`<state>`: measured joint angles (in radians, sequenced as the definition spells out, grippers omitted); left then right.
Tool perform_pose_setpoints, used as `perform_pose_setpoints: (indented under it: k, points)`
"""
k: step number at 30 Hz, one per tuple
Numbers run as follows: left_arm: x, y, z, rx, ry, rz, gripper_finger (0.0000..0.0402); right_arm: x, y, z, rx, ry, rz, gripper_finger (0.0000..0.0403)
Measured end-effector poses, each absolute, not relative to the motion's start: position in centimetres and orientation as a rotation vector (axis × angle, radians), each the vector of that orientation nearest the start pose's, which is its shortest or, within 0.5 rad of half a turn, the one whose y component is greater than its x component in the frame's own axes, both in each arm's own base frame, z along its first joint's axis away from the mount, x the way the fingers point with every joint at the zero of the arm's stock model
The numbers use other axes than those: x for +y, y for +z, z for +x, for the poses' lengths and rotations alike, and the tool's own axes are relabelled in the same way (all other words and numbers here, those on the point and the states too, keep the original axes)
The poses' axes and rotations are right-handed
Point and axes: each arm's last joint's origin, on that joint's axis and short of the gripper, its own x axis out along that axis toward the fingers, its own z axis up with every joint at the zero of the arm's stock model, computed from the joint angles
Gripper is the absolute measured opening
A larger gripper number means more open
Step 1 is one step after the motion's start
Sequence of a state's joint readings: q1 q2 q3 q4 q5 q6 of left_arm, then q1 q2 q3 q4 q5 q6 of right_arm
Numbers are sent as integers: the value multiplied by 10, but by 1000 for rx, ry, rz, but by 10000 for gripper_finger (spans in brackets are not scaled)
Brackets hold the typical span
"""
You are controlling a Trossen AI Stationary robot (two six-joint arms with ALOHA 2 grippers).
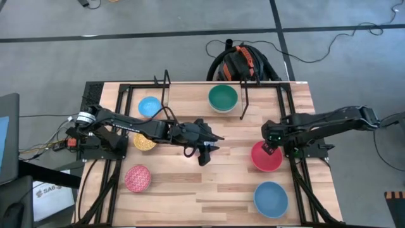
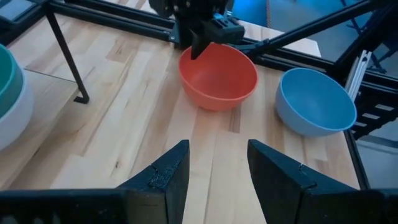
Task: Place and stack bowls onto a shelf
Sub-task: Stack the big red bowl on the big green bowl on the shelf
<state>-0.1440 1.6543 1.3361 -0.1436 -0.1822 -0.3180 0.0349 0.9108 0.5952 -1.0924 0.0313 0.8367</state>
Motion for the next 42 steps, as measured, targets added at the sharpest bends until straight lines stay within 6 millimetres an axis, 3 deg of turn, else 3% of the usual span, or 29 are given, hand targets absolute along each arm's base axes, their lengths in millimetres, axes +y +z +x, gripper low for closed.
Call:
perform_pose_setpoints:
  k: [6,14,21,26,32,42]
  points:
    - [-49,304,376,444,117,-236,145,3,182,123,1315,-596,660,142]
    - [-47,304,376,426,196,-295,145,3,185,133,1186,-633,782,26]
    - [-39,300,381,413,269,-293,145,7,204,150,997,-718,873,29]
    - [-26,287,391,440,276,-336,145,18,228,171,915,-761,815,28]
    - [-9,283,404,424,326,-384,145,28,251,204,959,-857,670,29]
    - [2,281,406,463,303,-409,145,45,279,253,1030,-932,454,31]
